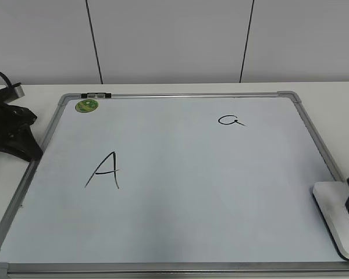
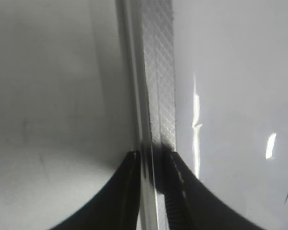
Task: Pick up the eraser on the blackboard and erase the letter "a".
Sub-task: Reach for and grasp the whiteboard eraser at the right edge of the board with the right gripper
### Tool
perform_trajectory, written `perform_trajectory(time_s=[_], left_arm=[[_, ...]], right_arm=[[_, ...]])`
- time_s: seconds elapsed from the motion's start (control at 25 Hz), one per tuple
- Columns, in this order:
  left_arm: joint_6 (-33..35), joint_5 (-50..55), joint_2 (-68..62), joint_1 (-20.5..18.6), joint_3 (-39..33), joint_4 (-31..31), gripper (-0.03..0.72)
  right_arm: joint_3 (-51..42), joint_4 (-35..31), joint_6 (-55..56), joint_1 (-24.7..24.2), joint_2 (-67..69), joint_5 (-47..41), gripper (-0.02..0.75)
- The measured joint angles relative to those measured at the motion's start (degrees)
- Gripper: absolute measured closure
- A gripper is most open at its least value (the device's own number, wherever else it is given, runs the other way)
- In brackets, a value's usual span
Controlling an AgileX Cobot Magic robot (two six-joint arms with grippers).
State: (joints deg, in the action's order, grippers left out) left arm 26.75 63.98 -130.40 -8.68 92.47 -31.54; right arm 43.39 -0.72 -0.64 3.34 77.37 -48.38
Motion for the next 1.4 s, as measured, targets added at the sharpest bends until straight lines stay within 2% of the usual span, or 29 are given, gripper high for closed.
perform_trajectory(time_s=[0.2,0.24,1.08,1.28,1.4], left_arm=[[0.0,0.0,0.0,0.0,0.0,0.1,0.603],[0.0,0.0,0.0,0.0,0.0,0.1,0.585],[0.0,0.0,0.0,0.0,0.0,0.3,0.592],[0.0,0.0,0.0,0.0,0.0,0.4,0.587],[0.0,0.0,0.0,0.0,0.0,0.5,0.587]], right_arm=[[0.7,0.1,0.2,0.0,4.7,2.3,0.157],[0.8,0.1,0.3,0.0,5.6,2.8,0.157],[1.2,-0.6,0.3,0.0,18.6,11.8,0.150],[1.2,-0.6,0.6,0.0,18.8,11.9,0.216],[1.2,-0.6,0.6,0.0,18.8,11.9,0.222]])
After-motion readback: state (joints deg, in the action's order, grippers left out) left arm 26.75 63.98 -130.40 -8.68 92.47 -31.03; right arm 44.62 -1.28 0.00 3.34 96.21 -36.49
